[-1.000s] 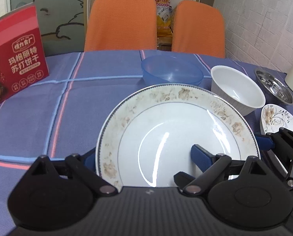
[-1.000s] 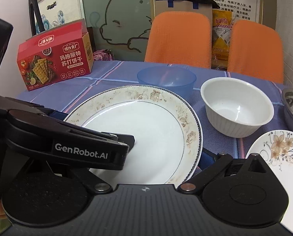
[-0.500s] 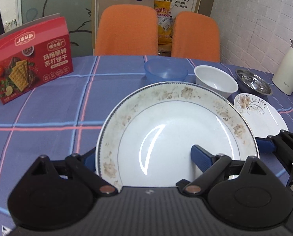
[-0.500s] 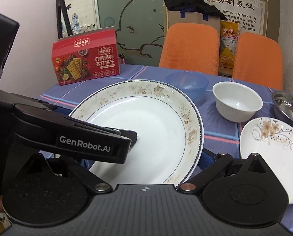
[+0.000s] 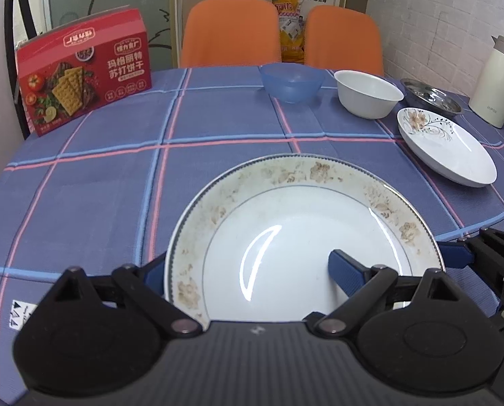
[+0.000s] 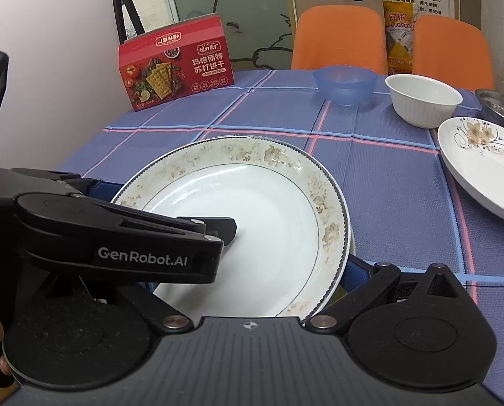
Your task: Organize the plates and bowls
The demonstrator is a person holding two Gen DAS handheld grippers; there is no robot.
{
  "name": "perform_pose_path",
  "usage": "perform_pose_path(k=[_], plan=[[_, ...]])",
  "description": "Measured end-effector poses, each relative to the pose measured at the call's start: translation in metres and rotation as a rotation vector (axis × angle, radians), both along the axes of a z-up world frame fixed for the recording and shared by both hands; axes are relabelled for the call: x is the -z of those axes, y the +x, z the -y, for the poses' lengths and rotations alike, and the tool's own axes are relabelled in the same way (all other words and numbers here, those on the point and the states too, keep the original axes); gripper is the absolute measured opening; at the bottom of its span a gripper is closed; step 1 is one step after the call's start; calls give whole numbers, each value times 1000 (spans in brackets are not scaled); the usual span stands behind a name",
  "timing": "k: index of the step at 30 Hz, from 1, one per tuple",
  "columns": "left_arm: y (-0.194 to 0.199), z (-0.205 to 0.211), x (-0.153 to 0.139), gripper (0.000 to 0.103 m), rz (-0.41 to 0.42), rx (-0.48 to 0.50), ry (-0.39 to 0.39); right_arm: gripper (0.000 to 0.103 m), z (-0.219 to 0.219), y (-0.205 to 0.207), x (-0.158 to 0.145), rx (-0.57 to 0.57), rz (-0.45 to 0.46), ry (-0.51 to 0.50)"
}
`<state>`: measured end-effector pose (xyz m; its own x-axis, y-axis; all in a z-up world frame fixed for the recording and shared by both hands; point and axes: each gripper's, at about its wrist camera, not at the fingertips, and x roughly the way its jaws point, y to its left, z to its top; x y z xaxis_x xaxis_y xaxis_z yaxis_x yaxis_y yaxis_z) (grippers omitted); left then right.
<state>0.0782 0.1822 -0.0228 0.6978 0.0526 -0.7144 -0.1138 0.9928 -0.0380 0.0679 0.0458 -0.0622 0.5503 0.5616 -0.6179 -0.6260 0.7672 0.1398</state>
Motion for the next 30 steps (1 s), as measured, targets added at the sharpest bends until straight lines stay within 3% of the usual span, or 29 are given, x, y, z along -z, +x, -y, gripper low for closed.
perform_pose_path(k=[4, 12, 20, 30], plan=[[1, -3, 11, 93, -2, -8, -14, 89, -2, -1, 4, -11, 4, -20], [-5, 3, 0, 96, 101, -7, 92, 86, 3, -4, 2, 1, 24, -16], [-7, -11, -22, 98, 174, -62, 82, 88, 27, -9, -21, 69, 149, 21], [12, 29, -31, 99, 142, 54, 93, 88, 91, 12, -13, 228, 86, 60]])
